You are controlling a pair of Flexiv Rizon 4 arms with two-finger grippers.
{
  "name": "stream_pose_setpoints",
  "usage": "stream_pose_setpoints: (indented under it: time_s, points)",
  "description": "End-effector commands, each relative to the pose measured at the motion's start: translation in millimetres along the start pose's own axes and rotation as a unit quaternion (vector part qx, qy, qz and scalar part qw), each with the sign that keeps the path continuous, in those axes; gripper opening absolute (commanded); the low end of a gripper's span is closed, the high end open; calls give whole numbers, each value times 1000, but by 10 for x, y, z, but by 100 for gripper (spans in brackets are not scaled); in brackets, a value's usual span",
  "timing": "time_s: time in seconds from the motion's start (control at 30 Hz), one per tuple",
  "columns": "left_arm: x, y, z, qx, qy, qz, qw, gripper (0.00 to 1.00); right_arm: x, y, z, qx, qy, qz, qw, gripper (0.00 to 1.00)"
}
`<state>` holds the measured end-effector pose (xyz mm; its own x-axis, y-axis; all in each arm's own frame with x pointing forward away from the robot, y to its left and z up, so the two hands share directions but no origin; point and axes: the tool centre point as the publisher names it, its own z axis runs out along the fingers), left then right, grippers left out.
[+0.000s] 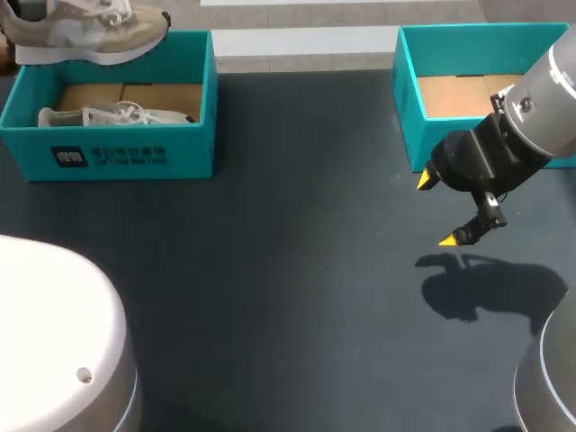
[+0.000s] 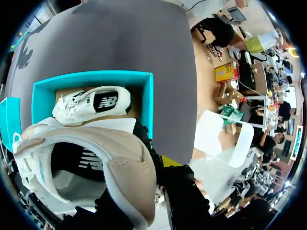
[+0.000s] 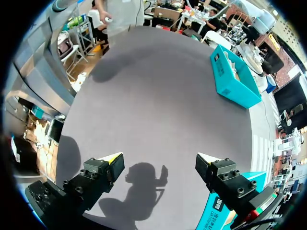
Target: Take the shoe out of the shoebox, open the shoe tongue, remove and reinsert the insole, then place the shoe into the shoebox
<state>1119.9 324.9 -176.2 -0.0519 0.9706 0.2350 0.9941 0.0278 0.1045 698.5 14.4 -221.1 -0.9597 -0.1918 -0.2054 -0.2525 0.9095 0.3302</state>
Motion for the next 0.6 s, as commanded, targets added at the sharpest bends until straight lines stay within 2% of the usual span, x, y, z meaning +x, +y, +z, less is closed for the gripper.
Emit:
stream_pose_setpoints:
  time_s: [0.03, 0.3, 0.47, 0.6]
  points:
    - [-52, 87, 158, 5, 4, 3, 1000, 0, 2, 6, 13, 2, 0, 1, 1000, 100]
    - [-144, 176, 542, 0, 4, 18, 1000, 0, 2, 6, 13, 2, 0, 1, 1000, 100]
    - [-200, 246, 729, 2, -19, 14, 1000, 0, 2, 6, 13, 2, 0, 1, 1000, 100]
    - [-244, 301, 878, -4, 2, 17, 1000, 0, 2, 6, 13, 2, 0, 1, 1000, 100]
